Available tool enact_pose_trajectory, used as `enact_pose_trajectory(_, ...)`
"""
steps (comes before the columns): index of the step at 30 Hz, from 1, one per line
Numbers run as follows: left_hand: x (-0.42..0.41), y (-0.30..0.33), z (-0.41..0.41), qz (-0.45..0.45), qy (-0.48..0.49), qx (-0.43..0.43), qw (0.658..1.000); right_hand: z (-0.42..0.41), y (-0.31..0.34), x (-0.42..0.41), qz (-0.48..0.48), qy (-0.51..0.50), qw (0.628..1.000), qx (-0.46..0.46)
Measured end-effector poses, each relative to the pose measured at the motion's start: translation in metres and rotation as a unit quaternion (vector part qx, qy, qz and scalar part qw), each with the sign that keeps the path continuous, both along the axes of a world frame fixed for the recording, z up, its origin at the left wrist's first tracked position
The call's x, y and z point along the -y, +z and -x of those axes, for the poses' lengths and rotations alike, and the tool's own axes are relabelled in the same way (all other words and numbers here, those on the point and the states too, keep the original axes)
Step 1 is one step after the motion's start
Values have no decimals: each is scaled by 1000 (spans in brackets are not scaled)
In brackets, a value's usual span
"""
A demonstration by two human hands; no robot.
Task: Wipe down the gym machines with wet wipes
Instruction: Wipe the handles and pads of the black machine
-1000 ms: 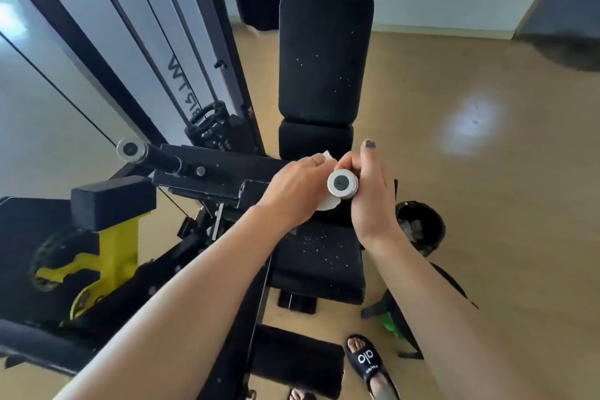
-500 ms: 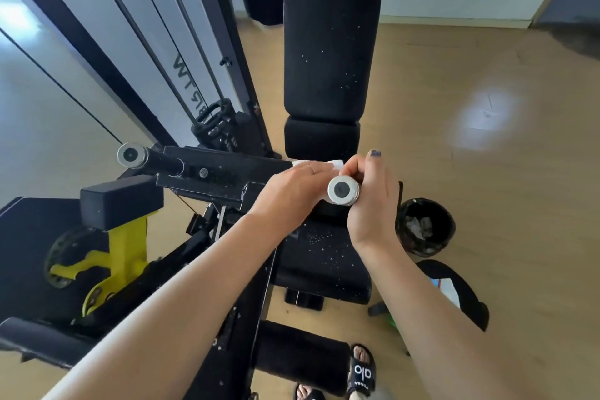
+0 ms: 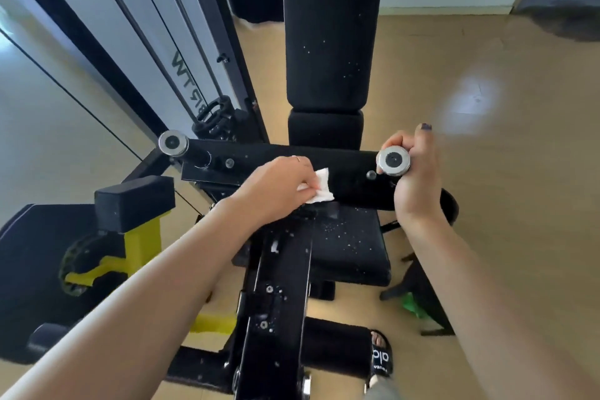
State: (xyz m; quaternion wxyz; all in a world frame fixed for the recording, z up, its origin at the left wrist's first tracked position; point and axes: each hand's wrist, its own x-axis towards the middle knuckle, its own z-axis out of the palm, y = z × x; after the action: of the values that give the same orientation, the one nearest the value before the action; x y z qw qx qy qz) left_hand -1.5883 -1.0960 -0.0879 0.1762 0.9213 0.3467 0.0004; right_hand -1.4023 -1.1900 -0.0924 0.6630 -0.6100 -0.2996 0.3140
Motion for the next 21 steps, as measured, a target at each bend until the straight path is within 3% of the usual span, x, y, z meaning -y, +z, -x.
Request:
enact_pose_trajectory(3, -19, 0, 43, 32, 17, -14, 999, 11, 5, -1, -26, -56, 998, -17)
enact_pose_trajectory(7, -4, -7, 35, 54, -23, 51, 997, 20, 11, -4, -40, -97, 993, -61)
enact_pose_trajectory(11, 34, -17, 12, -1, -84, 117, 990, 21, 13, -4, -36, -109, 991, -70)
enact_pose_trajectory(17, 12, -18, 53, -93, -129, 76, 984, 24, 20, -3, -30, -127, 989, -71)
enact_pose_trajectory(21, 29, -19, 15, -151, -186, 47, 970, 23, 17, -3, -39, -132, 988, -68)
